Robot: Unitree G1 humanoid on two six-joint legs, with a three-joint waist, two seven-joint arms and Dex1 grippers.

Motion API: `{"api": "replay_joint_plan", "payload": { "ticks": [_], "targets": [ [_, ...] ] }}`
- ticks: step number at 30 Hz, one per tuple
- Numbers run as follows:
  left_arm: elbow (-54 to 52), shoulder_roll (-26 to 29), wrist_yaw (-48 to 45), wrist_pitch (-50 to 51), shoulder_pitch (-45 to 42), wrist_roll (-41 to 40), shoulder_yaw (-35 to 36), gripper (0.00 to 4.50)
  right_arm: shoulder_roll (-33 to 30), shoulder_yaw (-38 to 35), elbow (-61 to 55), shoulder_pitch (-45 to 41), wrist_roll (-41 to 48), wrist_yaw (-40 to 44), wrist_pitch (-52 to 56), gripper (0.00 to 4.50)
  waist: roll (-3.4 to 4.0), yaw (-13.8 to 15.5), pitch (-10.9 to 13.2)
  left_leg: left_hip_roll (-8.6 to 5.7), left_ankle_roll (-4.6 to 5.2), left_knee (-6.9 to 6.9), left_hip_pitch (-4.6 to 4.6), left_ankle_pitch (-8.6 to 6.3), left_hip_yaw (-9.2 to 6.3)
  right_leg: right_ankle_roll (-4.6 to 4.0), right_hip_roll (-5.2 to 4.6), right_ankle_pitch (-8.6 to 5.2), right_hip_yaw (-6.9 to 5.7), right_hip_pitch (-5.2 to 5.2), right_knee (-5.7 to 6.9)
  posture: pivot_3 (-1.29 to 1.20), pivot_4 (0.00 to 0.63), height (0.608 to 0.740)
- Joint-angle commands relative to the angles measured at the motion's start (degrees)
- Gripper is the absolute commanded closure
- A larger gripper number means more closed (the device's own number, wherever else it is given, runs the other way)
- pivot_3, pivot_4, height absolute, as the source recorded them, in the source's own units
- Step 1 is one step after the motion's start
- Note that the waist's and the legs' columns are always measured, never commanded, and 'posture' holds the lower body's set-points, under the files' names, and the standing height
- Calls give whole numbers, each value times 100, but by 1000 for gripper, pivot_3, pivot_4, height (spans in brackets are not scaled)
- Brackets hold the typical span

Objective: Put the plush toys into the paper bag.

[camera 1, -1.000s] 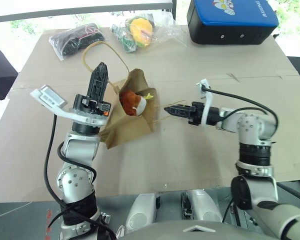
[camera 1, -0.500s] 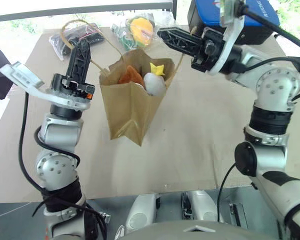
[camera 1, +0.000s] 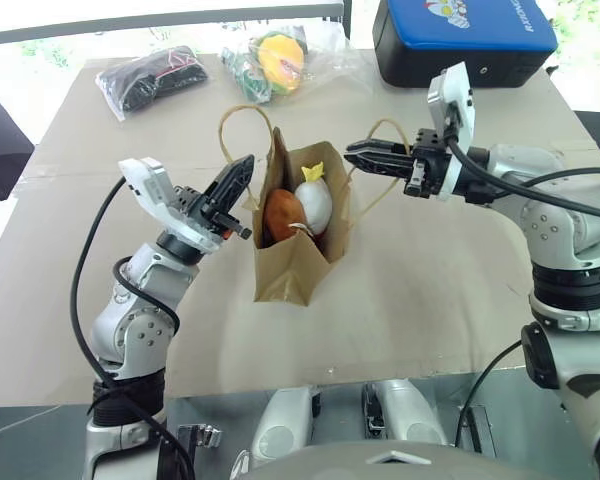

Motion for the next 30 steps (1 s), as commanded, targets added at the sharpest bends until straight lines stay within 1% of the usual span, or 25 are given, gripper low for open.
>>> {"api": "replay_joint_plan", "payload": {
  "ticks": [1, 3, 6, 9, 12, 14, 15, 16, 17, 18, 19, 21, 24, 25, 26, 27, 28, 30],
  "targets": [
    [321, 116, -171, -190, -849, 110, 224, 4500, -87, -152, 52, -636, -100, 63, -527, 4368, -1, 18, 3, -1, 0, 4, -5, 0, -1, 0, -1, 0, -2, -2, 0, 0, 150, 740],
    [643, 191, -333, -201, -1296, 191, 221, 4500, -156, -190, 236, -908, -203, 121, -775, 4368, -2, 17, 2, -5, 0, 8, -5, 0, -2, 1, -2, 1, -2, -1, 0, 0, 150, 740],
    [928, 230, -567, -209, -1546, 325, 187, 4500, -304, -149, 328, -1010, -353, 164, -1011, 4368, -6, -17, 0, -7, 1, 7, -3, 0, -1, 2, -3, 1, -2, 0, -2, 0, 150, 740],
    [1089, 202, -618, -160, -1342, 582, 71, 4500, -364, -95, 242, -766, -359, 89, -955, 4368, -6, -53, 0, -4, 2, -8, -7, -1, -1, 2, -4, 1, -2, -8, -17, 0, 150, 740],
    [1250, 121, -512, -25, -924, 895, -107, 4500, -381, 228, 272, -232, -710, -72, -1041, 4368, -6, -51, -1, 1, 1, -13, -7, -1, -1, 2, -2, 1, -3, -8, -18, 0, 150, 740],
    [1219, 44, -714, 31, -650, 774, -70, 4500, -337, 291, 305, 64, -780, -115, -1065, 4368, -4, -49, 1, 1, 2, -13, -8, -1, -1, 2, -3, 1, -3, -8, -18, 0, 150, 740],
    [1165, 63, -838, -13, -513, 769, -35, 4500, -406, 305, 183, 234, -738, -21, -1038, 3691, -4, -38, 1, 1, 2, -11, -12, -1, 0, 2, -3, 1, -2, -11, -18, 0, 150, 740],
    [1060, 94, -966, 63, -408, 623, 51, 3811, -506, 245, 30, 340, -662, 28, -948, 3287, -5, -27, 3, 0, 2, 4, -39, -1, -1, 2, -3, 1, -3, -38, -7, 0, 150, 740],
    [955, 143, -995, 141, -354, 519, 154, 3794, -641, 122, -132, 402, -545, 71, -805, 3129, -5, -4, 3, -1, 1, 20, -63, 0, -1, 1, -3, 1, -3, -59, 9, 0, 150, 740],
    [875, 206, -995, 227, -330, 455, 238, 3424, -803, -23, -300, 449, -400, 128, -651, 2520, -5, 0, 3, -1, 0, 22, -64, 1, -1, 1, -5, 2, -3, -59, 10, 0, 150, 740],
    [797, 282, -1011, 332, -297, 367, 313, 2942, -982, -188, -468, 497, -208, 204, -481, 2078, -5, 7, 3, -1, 1, 22, -62, 0, -1, 1, -6, 2, -3, -56, 9, 0, 150, 740],
    [594, 481, -1105, 674, -152, 34, 490, 2217, -1378, -634, -790, 644, 319, 414, -125, 2060, -6, 21, 3, -3, 2, 23, -64, 0, -2, 1, -7, 2, -3, -55, 7, 0, 150, 740],
    [280, 792, -1320, 1124, 142, -396, 690, 863, -1826, -1266, -1164, 903, 1288, 606, 503, 2060, -6, 9, 3, -2, 6, 16, -62, -2, -3, 1, -8, 2, -5, -51, 0, 0, 150, 740],
    [167, 911, -1410, 1291, 250, -538, 717, 420, -1941, -1398, -1235, 1001, 1452, 585, 619, 2060, -6, -6, 3, -2, 6, 11, -62, -2, -3, 1, -8, 2, -5, -51, -4, 0, 150, 740],
    [-26, 1064, -1546, 1384, 419, -505, 636, 42, -2128, -1430, -1353, 1246, 1395, 594, 635, 2060, -6, -18, 3, -1, 6, 9, -56, -3, -3, 1, -8, 2, -4, -48, -4, 0, 150, 740],
    [-167, 1155, -1607, 1452, 532, -442, 543, 42, -2252, -1393, -1443, 1463, 1285, 566, 616, 2060, -7, -21, 2, 1, 6, 6, -53, -2, -2, 1, -7, 2, -5, -47, -4, 0, 150, 740],
    [-295, 1197, -1608, 1477, 613, -319, 400, 0, -2327, -1257, -1496, 1679, 1069, 476, 521, 2545, -6, -17, 2, 3, 6, 5, -50, -3, -2, 0, -7, 2, -5, -42, -4, 0, 150, 740],
    [-477, 1169, -1597, 1378, 675, -6, 86, 0, -2334, -793, -1510, 1988, 522, 307, 119, 2756, -5, -3, 2, 2, 7, 6, -46, -3, -1, 0, -8, 2, -5, -38, -4, 0, 150, 740]
  ]
}}
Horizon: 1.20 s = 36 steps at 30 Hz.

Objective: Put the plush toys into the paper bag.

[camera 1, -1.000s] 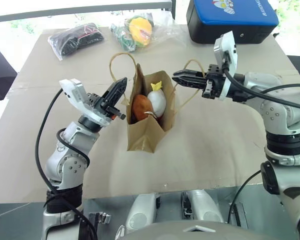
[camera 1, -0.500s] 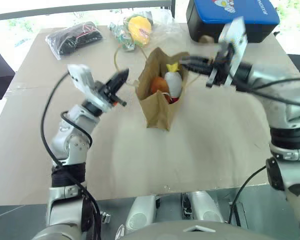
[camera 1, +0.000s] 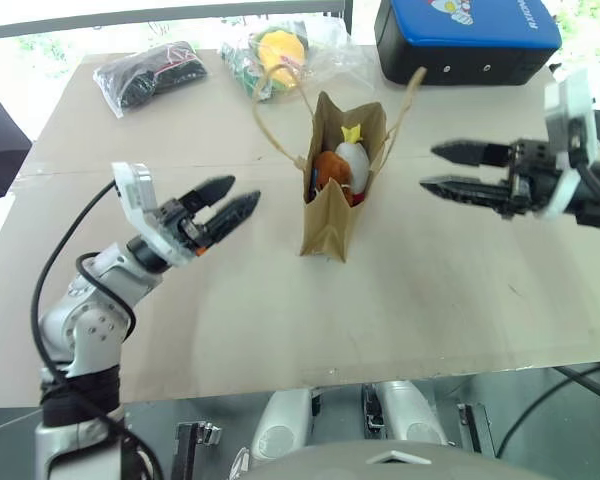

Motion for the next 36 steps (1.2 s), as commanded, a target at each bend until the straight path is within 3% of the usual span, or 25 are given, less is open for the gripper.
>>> {"api": "replay_joint_plan", "payload": {
  "ticks": [1, 4, 12, 19, 22, 25, 28, 31, 34, 36],
  "targets": [
    [-502, -48, -25, -87, 43, 391, -504, 0, 36, 724, -146, 348, -867, -295, -639, 3383, 1, 5, 0, 0, 1, 3, 0, 0, 1, 0, 0, 0, 1, 1, 1, 0, 150, 740],
    [-658, -327, 261, -164, -47, 683, -885, 0, 716, 1587, 269, 215, -1614, -636, -1319, 4464, -1, -13, 0, -2, 2, 9, 3, 2, 4, 0, -2, 0, 2, 2, 10, 0, 150, 740],
    [-975, -971, 1237, -335, -157, 1714, -1625, 0, 2445, 2467, 1642, -436, -2254, -711, -2329, 4464, 0, -3, 0, -2, -4, 9, 7, 6, 4, -1, 4, 2, 1, 0, 14, 0, 150, 740],
    [-731, -1786, 2152, -858, -215, 2667, -1870, 0, 2825, 2639, 1846, -360, -2576, -690, -2689, 4464, -2, 0, -2, -6, -3, 15, 5, 6, 3, 5, 3, 6, 1, -1, 15, 0, 150, 740],
    [-517, -2001, 2366, -1067, -215, 2978, -1890, 1243, 2695, 2482, 1561, -143, -2684, -812, -2767, 4500, -2, 11, -3, -6, -4, 19, 6, 6, 3, 5, 3, 6, 1, 0, 16, 0, 150, 740],
    [-312, -2155, 2368, -1323, -265, 3138, -1887, 2813, 2377, 2026, 1164, 78, -2679, -935, -2791, 4500, -1, 19, -2, -6, -4, 19, 5, 6, 3, 5, 3, 6, 1, 0, 18, 0, 150, 740],
    [-71, -2187, 2079, -1561, -376, 3044, -1789, 4384, 1926, 1381, 540, 518, -2171, -674, -2637, 3548, -1, 48, -2, -8, -3, 22, 3, 6, 3, 5, 2, 6, 1, 0, 16, 0, 150, 740],
    [221, -1791, 1013, -1809, -567, 2664, -1586, 4500, 1447, 782, -81, 1102, -1909, -530, -2672, 2044, -2, 80, -3, -7, -2, 20, 1, 5, 1, 5, 3, 6, -2, 1, 15, 0, 150, 740],
    [1131, -690, -1202, -2068, -1153, 2176, -1342, 4500, 797, 54, -603, 1962, -1599, -90, -2692, 392, 0, 107, -2, -1, -3, 18, 1, 6, 3, 5, 7, 6, -6, 1, 17, 0, 150, 740],
    [2223, -110, -2575, -2557, -1776, 2274, -1452, 4500, 495, -429, -733, 2493, -1430, 150, -2741, 140, 7, 111, 1, 0, -4, 19, 2, 6, 8, 4, 9, 6, -9, 2, 18, 0, 150, 740]
  ]
}}
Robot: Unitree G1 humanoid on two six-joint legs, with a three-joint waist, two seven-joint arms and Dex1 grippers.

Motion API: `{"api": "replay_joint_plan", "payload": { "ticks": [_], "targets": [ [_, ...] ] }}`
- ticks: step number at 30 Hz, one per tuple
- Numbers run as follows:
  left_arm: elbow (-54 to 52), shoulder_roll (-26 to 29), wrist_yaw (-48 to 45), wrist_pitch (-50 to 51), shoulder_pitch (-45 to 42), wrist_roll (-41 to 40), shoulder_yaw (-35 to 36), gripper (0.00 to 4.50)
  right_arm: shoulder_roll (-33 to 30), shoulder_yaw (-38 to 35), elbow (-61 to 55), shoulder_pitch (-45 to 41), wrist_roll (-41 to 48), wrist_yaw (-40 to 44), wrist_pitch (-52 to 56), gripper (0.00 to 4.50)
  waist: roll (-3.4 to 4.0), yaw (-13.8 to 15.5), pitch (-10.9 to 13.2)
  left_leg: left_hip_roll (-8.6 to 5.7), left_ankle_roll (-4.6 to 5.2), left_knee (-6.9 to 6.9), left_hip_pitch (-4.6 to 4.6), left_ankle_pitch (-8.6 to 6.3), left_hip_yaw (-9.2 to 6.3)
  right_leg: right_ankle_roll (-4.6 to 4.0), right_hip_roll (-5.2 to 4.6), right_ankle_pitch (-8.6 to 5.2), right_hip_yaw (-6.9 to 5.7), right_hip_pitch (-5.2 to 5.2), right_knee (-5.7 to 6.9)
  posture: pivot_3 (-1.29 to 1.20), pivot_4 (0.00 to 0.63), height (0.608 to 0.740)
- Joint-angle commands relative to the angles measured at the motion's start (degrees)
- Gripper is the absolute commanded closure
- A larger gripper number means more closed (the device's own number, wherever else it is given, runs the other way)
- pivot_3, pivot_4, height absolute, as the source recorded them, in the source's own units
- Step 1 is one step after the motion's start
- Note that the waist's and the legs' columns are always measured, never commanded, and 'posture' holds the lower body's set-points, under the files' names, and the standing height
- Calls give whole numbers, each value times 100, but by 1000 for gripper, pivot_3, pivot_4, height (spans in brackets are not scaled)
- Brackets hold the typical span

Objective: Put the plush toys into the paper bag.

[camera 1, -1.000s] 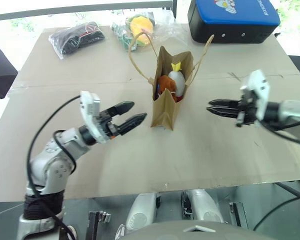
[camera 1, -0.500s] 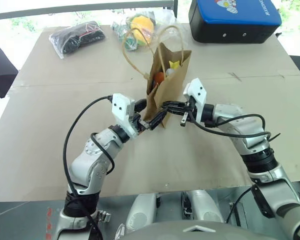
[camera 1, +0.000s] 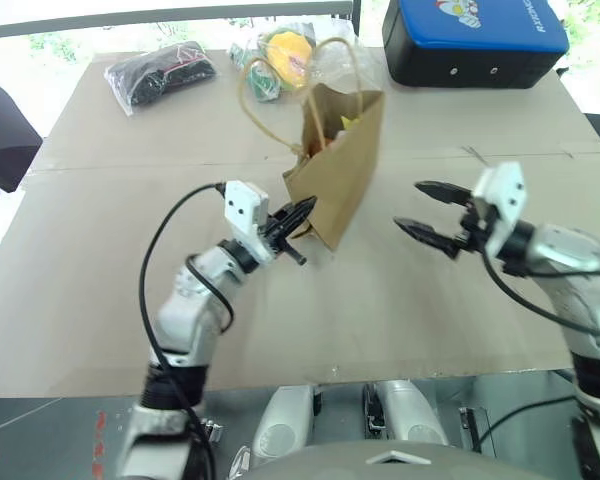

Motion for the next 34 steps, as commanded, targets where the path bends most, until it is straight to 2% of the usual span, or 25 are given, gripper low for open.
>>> {"api": "replay_joint_plan", "payload": {
  "ticks": [1, 3, 7, 10, 12, 14, 18, 20, 22, 25, 30, 34],
  "targets": [
    [1426, 718, -2343, -823, -920, -81, 70, 4500, -424, -885, -433, 600, 390, 438, -147, 140, 5, 16, -2, 1, 0, 0, 2, 0, 3, 0, 0, 0, 1, 1, -6, 0, 150, 740],
    [2768, 865, -3335, -1464, -1733, 259, -148, 4500, -605, -1283, -471, 1045, 355, 526, -217, 140, 7, 27, -2, -1, 2, 9, 5, 0, 4, 0, -2, 0, -1, 10, -5, 0, 150, 740],
    [4638, 726, -4046, -2411, -2707, 848, -521, 4500, -659, -1533, -407, 1313, 213, 432, -436, 140, 5, -2, -3, -7, 16, 35, 8, -8, -7, 0, -4, 0, -15, 33, -8, 0, 150, 740],
    [5509, 546, -4035, -2691, -3152, 1107, -425, 3625, -562, -1401, -350, 1290, 19, 278, -641, 31, 2, -29, -1, -7, 26, 54, 3, -13, -8, 2, -2, 1, -17, 34, -3, 0, 150, 740],
    [5495, 542, -4034, -2425, -3204, 1001, -273, 2798, -424, -1247, -244, 1169, 1, 217, -812, 31, -3, -74, 1, -7, 27, 57, 1, -14, -8, 3, -3, 1, -17, 33, -1, 0, 150, 740],
    [5095, 648, -3992, -1888, -3019, 805, -119, 1997, -410, -1165, -130, 1059, 75, 249, -783, 31, -2, -117, 1, -5, 27, 57, 0, -14, -11, 3, -3, 1, -18, 32, 1, 0, 150, 740],
    [3962, 866, -3532, -951, -2408, 494, 251, 65, -503, -1231, 29, 1050, 200, 434, -793, 31, -2, -147, 1, -3, 26, 57, 0, -14, -13, 3, -4, 1, -17, 31, 1, 0, 150, 740],
    [2493, 1096, -2723, 44, -1454, 69, 785, 20, -617, -1367, 191, 1132, 194, 576, -836, 31, 1, -174, 0, 1, 26, 53, 0, -14, -14, 3, -4, 1, -13, 29, -1, 0, 150, 740],
    [693, 1247, -1900, 1073, -71, -464, 1473, 20, -761, -1545, 392, 1298, 163, 761, -913, 31, 6, -224, -1, 2, 26, 49, 2, -15, -13, 3, -5, 1, -6, 28, -4, 0, 150, 740],
    [-1025, 1206, -1082, 1706, 1576, -833, 2244, 20, -935, -1738, 623, 1564, 134, 996, -1037, 31, 7, -204, 0, 3, 34, 38, 6, -21, -12, 3, -11, 0, 2, 31, -14, 0, 150, 740],
    [-2472, 841, -352, 1915, 3444, -1047, 2986, 20, -1042, -1915, 1020, 1915, -23, 1282, -1426, 31, 29, 50, 1, 1, 42, 46, 34, -26, -9, 3, -16, 1, 2, 62, -11, 0, 150, 740],
    [-2715, 566, -11, 1957, 3866, -1341, 3151, 20, -1029, -1894, 1238, 1964, -104, 1284, -1559, 31, 32, 121, 0, -1, 63, 47, 68, -38, -2, 8, -21, 3, 4, 94, -13, 0, 150, 740]
  ]
}}
